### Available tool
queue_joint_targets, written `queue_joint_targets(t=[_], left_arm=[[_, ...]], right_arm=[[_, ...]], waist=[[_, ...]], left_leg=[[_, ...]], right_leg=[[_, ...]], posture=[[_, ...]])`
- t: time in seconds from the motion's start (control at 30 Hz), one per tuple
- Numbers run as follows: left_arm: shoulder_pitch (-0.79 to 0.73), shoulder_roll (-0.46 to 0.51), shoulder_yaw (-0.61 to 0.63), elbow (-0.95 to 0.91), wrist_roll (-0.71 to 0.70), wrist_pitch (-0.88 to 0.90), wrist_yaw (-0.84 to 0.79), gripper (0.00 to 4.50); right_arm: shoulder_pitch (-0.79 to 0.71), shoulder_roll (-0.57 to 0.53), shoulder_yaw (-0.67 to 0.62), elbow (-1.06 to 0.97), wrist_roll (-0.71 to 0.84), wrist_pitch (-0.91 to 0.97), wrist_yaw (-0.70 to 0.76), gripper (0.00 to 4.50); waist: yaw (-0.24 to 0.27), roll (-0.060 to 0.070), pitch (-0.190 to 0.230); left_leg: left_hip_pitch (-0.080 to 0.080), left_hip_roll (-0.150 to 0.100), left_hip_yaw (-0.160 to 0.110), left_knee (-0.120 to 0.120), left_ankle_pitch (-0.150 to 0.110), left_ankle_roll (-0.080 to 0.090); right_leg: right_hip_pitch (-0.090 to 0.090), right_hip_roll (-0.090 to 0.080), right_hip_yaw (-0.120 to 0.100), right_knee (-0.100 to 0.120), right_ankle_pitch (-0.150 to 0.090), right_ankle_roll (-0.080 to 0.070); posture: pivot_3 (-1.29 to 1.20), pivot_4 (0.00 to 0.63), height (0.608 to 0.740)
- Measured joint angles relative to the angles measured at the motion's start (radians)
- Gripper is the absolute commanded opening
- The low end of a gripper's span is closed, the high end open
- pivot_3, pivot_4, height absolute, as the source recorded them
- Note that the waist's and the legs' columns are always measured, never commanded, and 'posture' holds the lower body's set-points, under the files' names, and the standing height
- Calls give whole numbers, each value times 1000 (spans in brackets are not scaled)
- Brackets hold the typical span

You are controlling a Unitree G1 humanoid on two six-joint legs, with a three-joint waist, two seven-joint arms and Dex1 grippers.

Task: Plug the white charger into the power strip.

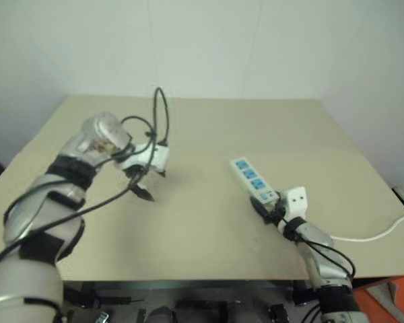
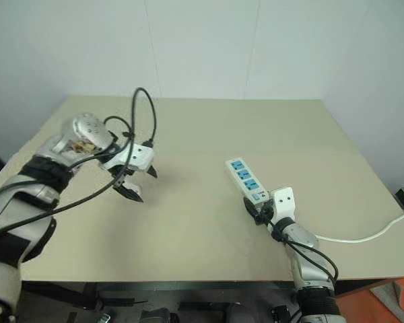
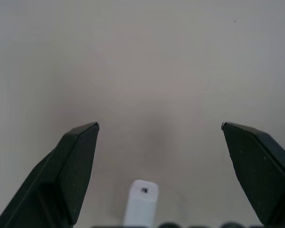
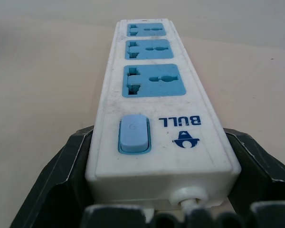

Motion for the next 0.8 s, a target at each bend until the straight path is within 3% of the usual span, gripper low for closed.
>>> queue_joint_targets(t=[0.3,0.8], left_arm=[[-62,-110,-81,240,287,-112,63,4500],[-67,-167,-60,355,481,-158,218,4500]], right_arm=[[11,-10,1,-29,1,37,3,3414],[8,-30,3,-41,8,65,22,3414]], waist=[[3,-1,0],[3,-1,1]], left_leg=[[-1,0,0,0,0,0],[-2,0,-1,1,0,1]], right_leg=[[0,0,-1,0,-1,2],[-1,-1,-1,0,-1,3]], posture=[[0,150,740],[0,150,740]])
